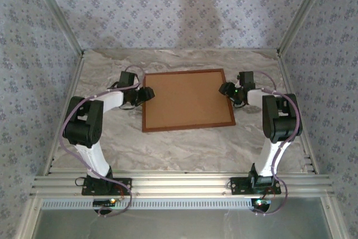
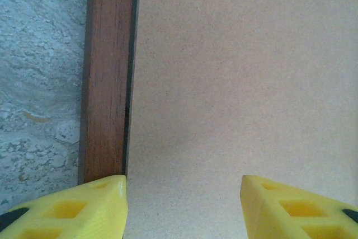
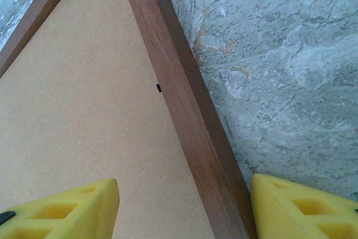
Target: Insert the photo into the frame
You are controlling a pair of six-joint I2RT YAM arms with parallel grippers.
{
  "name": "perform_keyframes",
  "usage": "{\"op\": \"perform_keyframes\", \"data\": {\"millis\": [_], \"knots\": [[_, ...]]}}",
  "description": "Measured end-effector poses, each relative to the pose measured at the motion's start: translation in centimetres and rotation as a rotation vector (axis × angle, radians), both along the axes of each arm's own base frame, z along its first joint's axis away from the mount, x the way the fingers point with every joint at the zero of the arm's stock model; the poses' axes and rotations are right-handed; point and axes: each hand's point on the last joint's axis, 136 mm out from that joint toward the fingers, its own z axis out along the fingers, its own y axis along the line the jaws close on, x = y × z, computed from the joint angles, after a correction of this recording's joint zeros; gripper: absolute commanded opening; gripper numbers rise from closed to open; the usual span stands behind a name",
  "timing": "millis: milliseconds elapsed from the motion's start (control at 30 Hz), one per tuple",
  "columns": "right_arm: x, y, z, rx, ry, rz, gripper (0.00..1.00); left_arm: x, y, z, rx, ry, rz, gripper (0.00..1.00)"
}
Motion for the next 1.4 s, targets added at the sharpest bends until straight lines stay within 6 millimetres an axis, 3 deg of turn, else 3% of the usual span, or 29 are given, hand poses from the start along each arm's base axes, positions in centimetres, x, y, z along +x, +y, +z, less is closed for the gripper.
{"op": "perform_keyframes", "data": {"millis": [633,800,967,1033,1200,1400], "knots": [[0.0,0.1,-0.2,-0.034,-0.001,-0.010,0.62,-0.8,-1.4,-0.9,0.425,-0.012,-0.174,0.60],[-0.1,0.2,0.0,-0.040,-0.006,0.009,0.62,-1.2,-0.9,-0.6,0.462,-0.009,-0.171,0.65],[-0.9,1.0,0.1,-0.040,-0.002,0.091,0.64,-3.1,-0.3,-0.1,0.456,0.033,-0.166,0.74],[-2.0,1.9,0.0,-0.010,0.029,0.146,0.64,-3.5,-1.4,0.4,0.392,0.038,-0.184,0.76],[-3.9,4.3,0.1,0.025,0.077,0.260,0.67,-2.7,-2.8,2.6,0.290,-0.011,-0.190,0.78],[-3.5,4.5,1.0,0.017,0.077,0.293,0.70,0.3,-0.2,4.5,0.274,-0.056,-0.098,0.78]]}}
